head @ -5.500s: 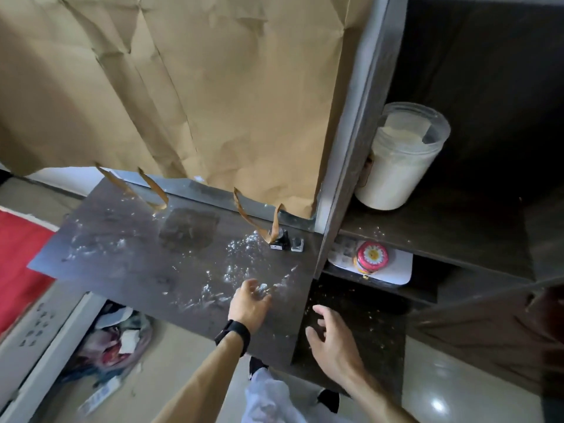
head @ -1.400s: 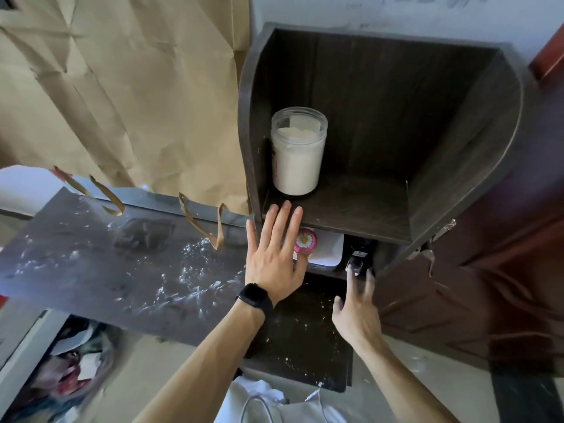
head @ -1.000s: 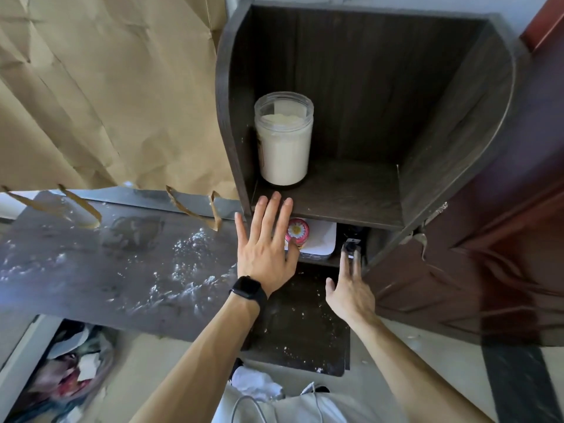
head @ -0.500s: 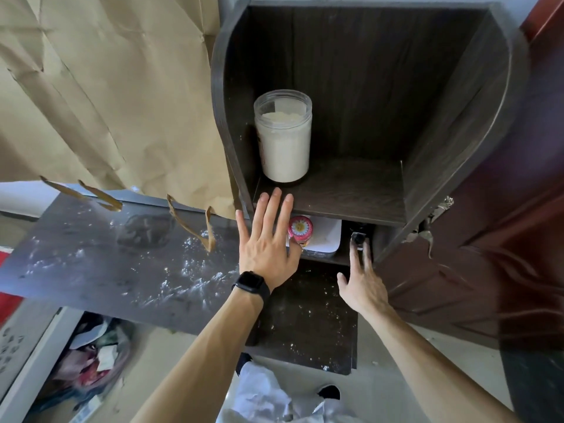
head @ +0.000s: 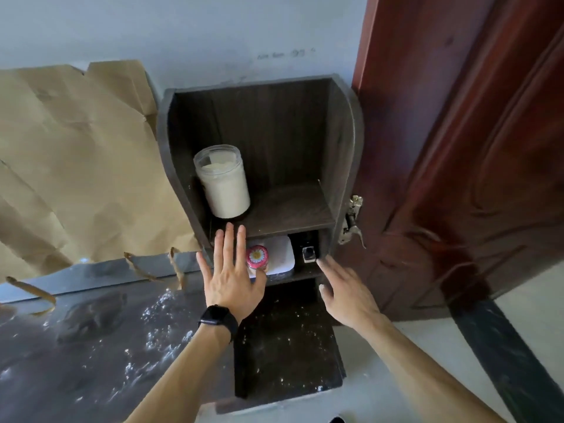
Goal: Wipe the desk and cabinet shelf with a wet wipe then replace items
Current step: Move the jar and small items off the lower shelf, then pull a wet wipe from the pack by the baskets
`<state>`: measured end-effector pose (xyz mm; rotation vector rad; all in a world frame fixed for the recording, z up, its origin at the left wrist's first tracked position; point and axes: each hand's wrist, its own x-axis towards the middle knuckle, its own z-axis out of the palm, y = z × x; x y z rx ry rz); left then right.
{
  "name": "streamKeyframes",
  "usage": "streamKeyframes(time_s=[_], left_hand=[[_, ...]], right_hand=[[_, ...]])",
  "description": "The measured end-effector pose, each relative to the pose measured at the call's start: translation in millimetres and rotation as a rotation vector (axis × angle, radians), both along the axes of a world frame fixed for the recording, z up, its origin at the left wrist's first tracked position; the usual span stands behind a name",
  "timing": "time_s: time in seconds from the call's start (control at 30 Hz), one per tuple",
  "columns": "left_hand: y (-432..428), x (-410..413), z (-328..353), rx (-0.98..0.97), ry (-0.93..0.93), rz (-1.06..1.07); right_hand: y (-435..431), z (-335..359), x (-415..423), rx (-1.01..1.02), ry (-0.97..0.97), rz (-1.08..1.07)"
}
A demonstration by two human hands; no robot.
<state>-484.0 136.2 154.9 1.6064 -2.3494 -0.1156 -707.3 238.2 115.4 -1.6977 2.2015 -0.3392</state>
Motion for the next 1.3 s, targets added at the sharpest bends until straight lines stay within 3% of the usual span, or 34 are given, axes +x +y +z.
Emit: streamKeyframes(time_s=[0.27,0.53,0.67,0.9,1.13,1.3], left_hand=[[54.8,16.3,-10.1,0.032,0.129,-0.332],[194.2,-57.3,-31.5,0.282,-0.117,-0.886],[290.0,-100.2,-19.1,0.334,-0.203,-1.159],[495.3,-160.3,-11.6,0.243,-0.303,-1.580],[704.6,-188.1,-27.7,0.230,-0.369,-1.795],[805.5,-193.3,-38.9,0.215,-0.425,-1.930]], right_hand=[[125.5,38.7,40.0,-0.285,0.064,-0.306],[347.4,35.6,77.1,-0.229,0.121,-0.817],[459.9,29.0,100.5,-0.276,0.192,-1.091],[645.1,12.3,146.4,-0.319,0.308,-1.500],[815.8,-0.5,181.7,-0.264,0.259,-1.695],[903.7,-13.2,199.4,-0.204,0.198,-1.786]])
